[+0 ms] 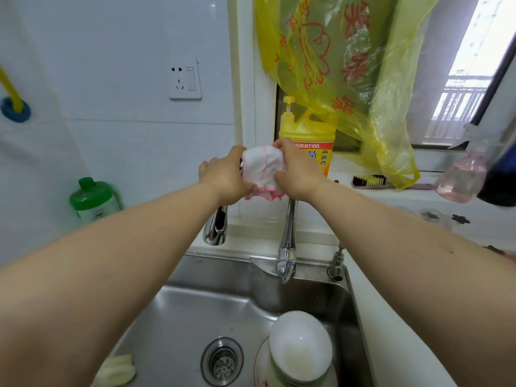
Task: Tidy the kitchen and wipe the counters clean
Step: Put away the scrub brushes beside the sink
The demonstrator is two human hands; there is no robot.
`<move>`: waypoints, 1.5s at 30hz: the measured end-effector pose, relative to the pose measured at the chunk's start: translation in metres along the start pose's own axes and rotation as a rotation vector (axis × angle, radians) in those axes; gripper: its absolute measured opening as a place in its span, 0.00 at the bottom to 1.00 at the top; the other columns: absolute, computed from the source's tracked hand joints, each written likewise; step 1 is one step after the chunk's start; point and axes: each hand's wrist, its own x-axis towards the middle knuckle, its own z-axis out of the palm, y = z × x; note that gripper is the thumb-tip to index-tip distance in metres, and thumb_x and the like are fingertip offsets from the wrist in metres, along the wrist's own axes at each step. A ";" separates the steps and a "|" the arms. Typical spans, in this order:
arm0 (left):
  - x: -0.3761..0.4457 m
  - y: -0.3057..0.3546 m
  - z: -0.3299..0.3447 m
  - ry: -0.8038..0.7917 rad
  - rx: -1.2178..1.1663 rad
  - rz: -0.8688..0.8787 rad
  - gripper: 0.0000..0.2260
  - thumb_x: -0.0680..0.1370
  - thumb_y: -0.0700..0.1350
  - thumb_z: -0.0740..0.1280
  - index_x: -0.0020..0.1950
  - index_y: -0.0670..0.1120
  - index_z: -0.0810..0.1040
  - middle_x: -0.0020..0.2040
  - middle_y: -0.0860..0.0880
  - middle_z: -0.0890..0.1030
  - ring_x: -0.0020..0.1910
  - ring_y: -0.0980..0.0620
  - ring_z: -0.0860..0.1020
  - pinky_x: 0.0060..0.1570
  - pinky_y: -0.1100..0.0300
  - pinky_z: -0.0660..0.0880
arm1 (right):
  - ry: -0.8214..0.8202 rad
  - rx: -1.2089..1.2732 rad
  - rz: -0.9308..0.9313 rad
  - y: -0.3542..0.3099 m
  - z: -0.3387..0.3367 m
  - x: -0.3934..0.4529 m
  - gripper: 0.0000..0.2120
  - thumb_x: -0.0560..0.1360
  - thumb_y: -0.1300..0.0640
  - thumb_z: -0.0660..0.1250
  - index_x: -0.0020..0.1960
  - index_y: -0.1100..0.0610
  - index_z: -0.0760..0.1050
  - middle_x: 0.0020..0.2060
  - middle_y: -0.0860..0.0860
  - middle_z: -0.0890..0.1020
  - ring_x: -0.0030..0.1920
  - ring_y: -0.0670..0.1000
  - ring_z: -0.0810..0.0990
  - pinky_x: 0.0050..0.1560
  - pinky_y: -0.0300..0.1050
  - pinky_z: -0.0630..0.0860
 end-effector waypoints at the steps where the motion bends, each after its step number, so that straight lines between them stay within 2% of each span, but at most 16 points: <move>1: -0.006 -0.005 0.000 -0.010 -0.018 -0.013 0.39 0.67 0.61 0.73 0.72 0.51 0.60 0.60 0.45 0.77 0.61 0.41 0.73 0.62 0.49 0.69 | 0.095 -0.020 0.015 -0.002 0.002 -0.007 0.24 0.69 0.66 0.65 0.63 0.54 0.68 0.55 0.54 0.77 0.57 0.58 0.74 0.55 0.50 0.72; 3: -0.020 -0.022 0.002 -0.038 -0.089 -0.062 0.45 0.66 0.68 0.70 0.75 0.51 0.57 0.66 0.44 0.72 0.66 0.41 0.70 0.65 0.46 0.68 | 0.312 0.026 0.110 -0.007 0.007 -0.026 0.19 0.69 0.66 0.64 0.60 0.58 0.70 0.56 0.56 0.75 0.58 0.59 0.72 0.53 0.48 0.69; 5: -0.038 -0.045 0.001 -0.081 -0.186 -0.139 0.42 0.69 0.67 0.67 0.76 0.50 0.58 0.70 0.44 0.68 0.69 0.43 0.67 0.67 0.47 0.67 | 0.324 0.152 0.224 -0.010 0.013 -0.046 0.13 0.71 0.65 0.62 0.56 0.58 0.69 0.51 0.54 0.75 0.53 0.58 0.72 0.46 0.46 0.66; 7: -0.058 -0.069 -0.003 -0.121 -0.221 -0.201 0.32 0.73 0.61 0.66 0.73 0.49 0.63 0.69 0.44 0.69 0.67 0.44 0.70 0.66 0.52 0.67 | 0.057 0.105 0.259 -0.016 0.029 -0.067 0.11 0.73 0.62 0.61 0.55 0.54 0.69 0.49 0.54 0.76 0.51 0.58 0.75 0.45 0.44 0.66; 10: -0.088 -0.101 -0.014 -0.260 -0.026 -0.225 0.20 0.76 0.51 0.65 0.66 0.46 0.73 0.64 0.45 0.76 0.61 0.45 0.74 0.59 0.58 0.69 | -0.489 -0.190 0.199 -0.023 0.063 -0.091 0.08 0.76 0.58 0.62 0.52 0.60 0.75 0.54 0.59 0.81 0.46 0.56 0.77 0.44 0.41 0.69; 12: -0.109 -0.125 -0.020 -0.419 0.140 -0.200 0.16 0.77 0.49 0.65 0.63 0.45 0.76 0.62 0.45 0.78 0.60 0.45 0.76 0.58 0.60 0.71 | -0.842 -0.273 0.177 -0.030 0.091 -0.106 0.14 0.77 0.51 0.65 0.52 0.61 0.79 0.49 0.58 0.83 0.39 0.53 0.77 0.40 0.42 0.72; 14: -0.131 -0.156 -0.027 -0.549 0.255 -0.182 0.16 0.77 0.50 0.64 0.61 0.44 0.78 0.61 0.45 0.79 0.59 0.45 0.77 0.56 0.60 0.72 | -1.025 -0.351 0.157 -0.048 0.118 -0.119 0.17 0.76 0.46 0.65 0.49 0.60 0.80 0.41 0.54 0.84 0.35 0.52 0.77 0.37 0.41 0.74; 18: -0.165 -0.223 -0.034 -0.603 0.324 -0.224 0.15 0.79 0.50 0.61 0.59 0.44 0.78 0.61 0.44 0.79 0.60 0.44 0.76 0.57 0.58 0.71 | -1.039 -0.329 0.167 -0.084 0.170 -0.131 0.19 0.75 0.46 0.65 0.52 0.61 0.80 0.46 0.55 0.85 0.39 0.53 0.81 0.44 0.45 0.78; 24: -0.201 -0.328 -0.050 -0.415 0.029 -0.497 0.13 0.78 0.38 0.59 0.59 0.40 0.79 0.56 0.41 0.81 0.55 0.42 0.80 0.53 0.57 0.77 | -1.071 -0.288 0.102 -0.161 0.237 -0.152 0.18 0.79 0.50 0.61 0.58 0.63 0.78 0.52 0.58 0.83 0.48 0.56 0.82 0.50 0.47 0.78; 28: -0.231 -0.384 -0.057 -0.288 0.002 -0.630 0.13 0.78 0.42 0.60 0.58 0.38 0.79 0.57 0.39 0.80 0.56 0.41 0.78 0.56 0.54 0.76 | -1.128 -0.225 0.079 -0.213 0.288 -0.174 0.17 0.79 0.55 0.61 0.61 0.64 0.75 0.55 0.61 0.82 0.45 0.54 0.79 0.56 0.50 0.77; 31: -0.254 -0.406 -0.047 -0.359 -0.018 -0.663 0.13 0.79 0.41 0.59 0.60 0.39 0.78 0.58 0.41 0.80 0.58 0.42 0.78 0.56 0.56 0.74 | -1.202 -0.280 -0.015 -0.244 0.314 -0.180 0.17 0.80 0.57 0.59 0.64 0.64 0.73 0.59 0.61 0.79 0.57 0.59 0.79 0.60 0.52 0.74; 35: -0.279 -0.421 -0.014 -0.453 -0.011 -0.739 0.14 0.78 0.42 0.61 0.62 0.42 0.75 0.61 0.42 0.76 0.59 0.44 0.75 0.57 0.56 0.74 | -1.204 -0.202 0.005 -0.260 0.348 -0.178 0.20 0.80 0.58 0.58 0.71 0.58 0.67 0.65 0.57 0.74 0.64 0.56 0.74 0.64 0.46 0.71; 37: -0.290 -0.429 -0.004 -0.413 0.042 -0.800 0.16 0.77 0.42 0.60 0.65 0.42 0.70 0.64 0.40 0.70 0.60 0.42 0.72 0.58 0.53 0.73 | -1.208 -0.113 0.077 -0.261 0.369 -0.179 0.19 0.81 0.55 0.57 0.71 0.58 0.67 0.64 0.57 0.74 0.62 0.56 0.75 0.64 0.48 0.72; 39: -0.298 -0.439 0.001 -0.375 0.101 -0.825 0.18 0.77 0.41 0.58 0.67 0.42 0.65 0.66 0.38 0.65 0.63 0.40 0.68 0.59 0.50 0.72 | -1.212 0.007 0.202 -0.263 0.390 -0.183 0.18 0.82 0.51 0.55 0.68 0.58 0.68 0.58 0.58 0.77 0.53 0.56 0.79 0.59 0.49 0.75; 42: -0.301 -0.446 0.005 -0.330 0.175 -0.812 0.17 0.79 0.41 0.58 0.67 0.42 0.63 0.65 0.39 0.65 0.61 0.40 0.69 0.57 0.50 0.71 | -1.224 0.239 0.500 -0.265 0.413 -0.191 0.19 0.81 0.45 0.53 0.64 0.56 0.70 0.53 0.59 0.77 0.40 0.55 0.78 0.47 0.48 0.75; 45: -0.310 -0.451 0.010 -0.300 0.182 -0.851 0.19 0.76 0.39 0.61 0.66 0.41 0.62 0.64 0.38 0.66 0.60 0.40 0.71 0.56 0.50 0.73 | -1.221 0.282 0.580 -0.271 0.425 -0.198 0.16 0.81 0.48 0.54 0.51 0.58 0.74 0.48 0.58 0.76 0.34 0.54 0.75 0.39 0.44 0.71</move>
